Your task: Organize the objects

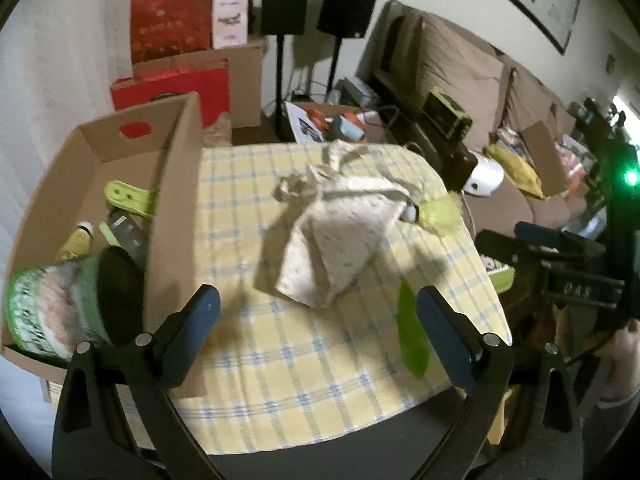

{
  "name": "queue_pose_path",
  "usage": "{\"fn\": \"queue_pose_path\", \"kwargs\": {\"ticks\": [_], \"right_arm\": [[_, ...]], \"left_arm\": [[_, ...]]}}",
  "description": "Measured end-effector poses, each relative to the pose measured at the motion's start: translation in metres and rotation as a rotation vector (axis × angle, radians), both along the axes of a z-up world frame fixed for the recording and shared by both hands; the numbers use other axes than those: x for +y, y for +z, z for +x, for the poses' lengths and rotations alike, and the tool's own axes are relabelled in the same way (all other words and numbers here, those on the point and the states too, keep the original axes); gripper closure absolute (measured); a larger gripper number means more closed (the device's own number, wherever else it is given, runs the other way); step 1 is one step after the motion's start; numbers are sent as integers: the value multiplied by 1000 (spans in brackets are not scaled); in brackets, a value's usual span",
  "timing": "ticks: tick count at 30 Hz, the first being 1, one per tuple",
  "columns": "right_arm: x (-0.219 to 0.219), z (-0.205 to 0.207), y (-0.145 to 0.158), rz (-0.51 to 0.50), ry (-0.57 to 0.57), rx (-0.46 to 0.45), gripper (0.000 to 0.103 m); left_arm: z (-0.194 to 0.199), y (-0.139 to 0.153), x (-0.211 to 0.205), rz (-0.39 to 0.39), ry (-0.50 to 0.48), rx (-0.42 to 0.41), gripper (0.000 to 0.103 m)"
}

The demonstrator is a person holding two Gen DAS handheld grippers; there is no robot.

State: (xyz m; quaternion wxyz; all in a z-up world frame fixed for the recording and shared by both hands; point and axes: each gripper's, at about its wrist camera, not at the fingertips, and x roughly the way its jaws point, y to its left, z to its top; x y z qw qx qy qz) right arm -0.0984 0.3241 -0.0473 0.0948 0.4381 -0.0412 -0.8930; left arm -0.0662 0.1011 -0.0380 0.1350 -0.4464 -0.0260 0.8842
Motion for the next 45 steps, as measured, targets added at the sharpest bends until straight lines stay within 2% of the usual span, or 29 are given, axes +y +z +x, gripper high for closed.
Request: {"fn": "queue_pose_path", "kwargs": {"ticks": [10, 15, 21, 23, 25, 26, 28, 30, 32, 36, 40, 45], "right_arm": [[16, 7, -27, -10, -25, -29, 11], [23, 4, -35, -20, -46, -37, 18], [31, 8, -41, -50, -68, -47, 20], [34, 10, -45, -59, -79, -62, 22], [37, 11, -49, -73, -80, -76, 30], [38, 11, -50, -89, -73, -86, 32], [39, 11, -52, -141, -52, -103, 34], [40, 11, -55, -230, -19, -125, 34], [39, 12, -58, -271, -3, -146, 34], [25, 12, -69, -331, 45, -198, 41], [12, 14, -78, -346, 87, -243, 51], [-1, 15, -90, -330, 118, -281, 56]], "left_arm": [[4, -29, 26, 21, -54, -46, 7], [6, -40, 39, 5, -81, -70, 7], [8, -52, 60, 1, -127, -98, 7], [8, -56, 69, -3, -151, -114, 8], [8, -61, 78, -6, -173, -132, 12], [8, -64, 80, -7, -182, -141, 17], [8, -69, 84, -1, -198, -161, 19], [9, -72, 85, 15, -209, -170, 19], [10, -76, 85, 44, -226, -190, 20], [11, -84, 85, 97, -248, -233, 20], [12, -90, 90, 84, -261, -251, 27], [14, -91, 94, 60, -262, -234, 29]]}}
